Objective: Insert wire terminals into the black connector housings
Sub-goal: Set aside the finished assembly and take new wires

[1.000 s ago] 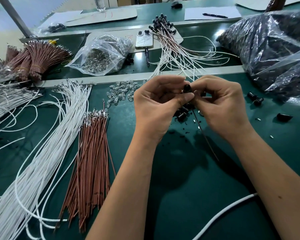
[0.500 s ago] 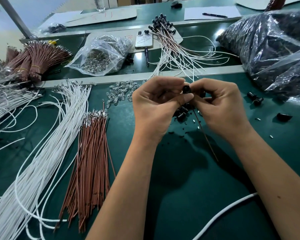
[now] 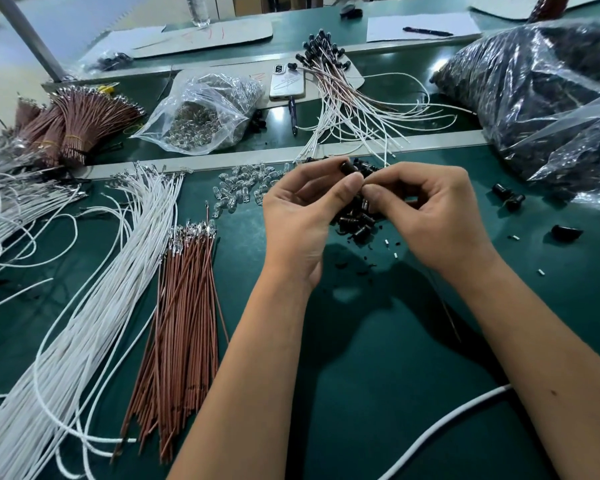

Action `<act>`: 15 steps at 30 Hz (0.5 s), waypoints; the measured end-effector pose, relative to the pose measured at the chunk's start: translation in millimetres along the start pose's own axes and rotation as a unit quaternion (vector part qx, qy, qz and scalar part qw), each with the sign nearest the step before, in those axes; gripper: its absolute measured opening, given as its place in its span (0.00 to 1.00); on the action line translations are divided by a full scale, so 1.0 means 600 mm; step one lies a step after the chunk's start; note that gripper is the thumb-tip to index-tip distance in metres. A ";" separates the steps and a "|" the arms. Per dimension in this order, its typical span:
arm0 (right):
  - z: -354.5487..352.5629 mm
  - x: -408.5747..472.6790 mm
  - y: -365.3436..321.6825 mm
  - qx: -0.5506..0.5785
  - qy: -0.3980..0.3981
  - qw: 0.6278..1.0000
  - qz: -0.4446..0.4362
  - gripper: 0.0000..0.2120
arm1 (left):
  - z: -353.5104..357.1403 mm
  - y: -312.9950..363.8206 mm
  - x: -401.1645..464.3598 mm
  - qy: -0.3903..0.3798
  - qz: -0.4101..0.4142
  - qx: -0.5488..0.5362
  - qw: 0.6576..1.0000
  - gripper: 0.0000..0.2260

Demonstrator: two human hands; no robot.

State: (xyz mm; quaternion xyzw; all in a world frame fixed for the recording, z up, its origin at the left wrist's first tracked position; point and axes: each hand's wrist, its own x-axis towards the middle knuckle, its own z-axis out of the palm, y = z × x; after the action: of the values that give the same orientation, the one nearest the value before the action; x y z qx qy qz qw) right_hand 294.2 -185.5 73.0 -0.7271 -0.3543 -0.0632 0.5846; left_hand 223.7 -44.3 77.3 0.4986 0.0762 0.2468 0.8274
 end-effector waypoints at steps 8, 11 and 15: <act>0.003 -0.001 -0.007 -0.019 0.011 0.999 0.030 0.05 | -0.001 0.007 0.010 0.041 -0.160 -0.106 0.980 0.11; 0.003 -0.001 -0.010 -0.018 0.010 0.999 0.034 0.06 | -0.001 0.006 0.008 0.032 -0.154 -0.088 0.984 0.08; 0.003 -0.003 -0.014 -0.022 0.007 0.999 0.029 0.06 | 0.000 0.002 0.001 0.002 -0.119 -0.035 0.992 0.05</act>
State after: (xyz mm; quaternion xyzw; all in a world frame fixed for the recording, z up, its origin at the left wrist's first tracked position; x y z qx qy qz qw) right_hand 287.4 -183.9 78.0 -0.7495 -0.3269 -0.0592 0.5726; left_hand 223.9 -43.3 78.7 0.4560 0.1276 0.1504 0.8679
